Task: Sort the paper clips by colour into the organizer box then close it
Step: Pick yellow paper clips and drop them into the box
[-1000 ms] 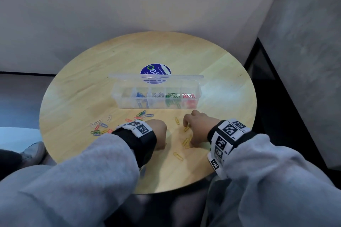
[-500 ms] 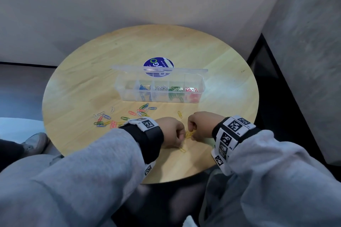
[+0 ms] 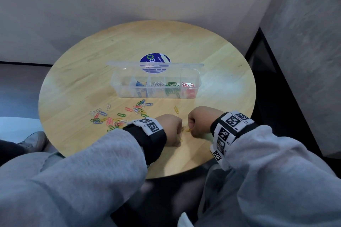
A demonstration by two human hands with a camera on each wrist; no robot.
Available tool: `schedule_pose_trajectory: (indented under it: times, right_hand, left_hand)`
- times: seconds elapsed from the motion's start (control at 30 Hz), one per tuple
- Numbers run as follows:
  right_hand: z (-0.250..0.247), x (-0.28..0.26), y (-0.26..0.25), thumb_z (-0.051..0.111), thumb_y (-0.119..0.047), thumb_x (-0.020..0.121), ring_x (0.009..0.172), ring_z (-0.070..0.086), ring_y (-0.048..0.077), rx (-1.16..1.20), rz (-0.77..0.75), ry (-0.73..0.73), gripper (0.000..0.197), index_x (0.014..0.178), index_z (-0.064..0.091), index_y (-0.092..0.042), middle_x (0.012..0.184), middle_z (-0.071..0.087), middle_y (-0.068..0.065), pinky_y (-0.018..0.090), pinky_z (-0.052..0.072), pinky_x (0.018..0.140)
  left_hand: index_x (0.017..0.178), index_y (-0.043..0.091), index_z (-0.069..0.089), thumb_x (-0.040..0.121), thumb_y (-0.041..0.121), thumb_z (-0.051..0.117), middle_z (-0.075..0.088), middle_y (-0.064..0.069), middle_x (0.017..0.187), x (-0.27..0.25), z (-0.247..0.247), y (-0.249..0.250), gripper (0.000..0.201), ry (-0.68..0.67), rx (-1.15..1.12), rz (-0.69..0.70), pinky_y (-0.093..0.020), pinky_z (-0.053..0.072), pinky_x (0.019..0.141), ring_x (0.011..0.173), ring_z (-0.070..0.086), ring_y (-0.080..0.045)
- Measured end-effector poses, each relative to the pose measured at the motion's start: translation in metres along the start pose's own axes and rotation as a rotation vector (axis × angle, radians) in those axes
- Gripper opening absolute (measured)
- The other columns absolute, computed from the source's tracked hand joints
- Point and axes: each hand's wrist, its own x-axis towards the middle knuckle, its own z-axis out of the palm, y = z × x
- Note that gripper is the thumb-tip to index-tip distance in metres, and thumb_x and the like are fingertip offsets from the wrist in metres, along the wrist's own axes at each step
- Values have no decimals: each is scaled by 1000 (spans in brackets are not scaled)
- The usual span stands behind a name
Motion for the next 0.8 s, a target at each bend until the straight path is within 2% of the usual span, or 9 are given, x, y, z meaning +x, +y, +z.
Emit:
schedule_pose_trajectory:
  times: [0.07, 0.2, 0.3, 0.43, 0.5, 0.57, 0.63, 0.7, 0.8]
  right_hand:
    - [-2, 0, 3, 58, -14, 78, 75, 57, 18, 25, 27, 16, 7, 82, 62, -19, 85, 65, 1, 29, 52, 71]
    - [-4, -2, 11, 56, -16, 79, 70, 55, 17, 80, 52, 47, 4, 78, 60, -18, 78, 62, 0, 26, 49, 65]
    - [-8, -4, 18, 61, -15, 78, 70, 56, 17, 171, 70, 54, 4, 74, 61, -17, 75, 62, 0, 28, 50, 66]
    - [-16, -5, 29, 61, -15, 80, 69, 55, 15, 315, 61, 85, 9, 71, 60, -16, 74, 62, -1, 29, 50, 70]
    - [-18, -4, 33, 61, -15, 81, 69, 57, 15, 384, 60, 90, 10, 71, 61, -17, 75, 63, 0, 30, 52, 74]
    - [-17, -2, 37, 62, -14, 81, 65, 58, 14, 434, 57, 88, 9, 72, 62, -16, 73, 65, 0, 31, 54, 76]
    - [-16, -1, 39, 62, -11, 81, 60, 58, 12, 521, 51, 80, 7, 74, 62, -13, 70, 65, 2, 29, 54, 72]
    - [-17, -1, 41, 61, -7, 83, 56, 60, 13, 667, 51, 63, 9, 74, 61, -11, 68, 65, 5, 25, 54, 64]
    - [-19, 1, 44, 55, 1, 86, 57, 59, 17, 880, 50, 25, 13, 79, 61, -8, 67, 60, 9, 24, 56, 59]
  left_hand:
    - [107, 11, 65, 78, 31, 71, 66, -6, 106, 1, -3, 3, 35, -20, 46, -53, -26, 39, 70, 96, 59, -23]
    - [108, 11, 68, 82, 21, 63, 61, -3, 94, 1, -5, 13, 28, -104, 161, -85, -27, 41, 68, 84, 54, -20]
    - [106, 11, 68, 82, 18, 59, 67, -5, 103, 2, -2, 16, 27, -119, 161, -92, -29, 45, 71, 89, 60, -21]
    - [107, 12, 66, 83, 24, 57, 67, -5, 110, 0, 1, 18, 29, -128, 201, -103, -32, 49, 83, 101, 63, -25]
    - [109, 12, 66, 83, 23, 57, 67, -6, 112, -2, 0, 19, 30, -154, 222, -93, -32, 49, 84, 103, 62, -25]
    - [107, 11, 67, 83, 22, 57, 67, -6, 109, -3, -4, 19, 28, -156, 200, -81, -31, 49, 78, 100, 63, -24]
    - [94, 11, 69, 78, 19, 60, 69, -5, 95, -4, -9, 14, 20, -120, 89, -67, -27, 45, 65, 84, 61, -21]
    - [74, 16, 64, 75, 16, 61, 65, 0, 77, -4, -16, 4, 3, -77, -127, -64, -20, 42, 56, 68, 57, -16]
    - [63, 18, 56, 77, 6, 61, 64, -2, 65, -1, -27, -12, 18, -53, -616, -88, -13, 48, 50, 48, 56, -5]
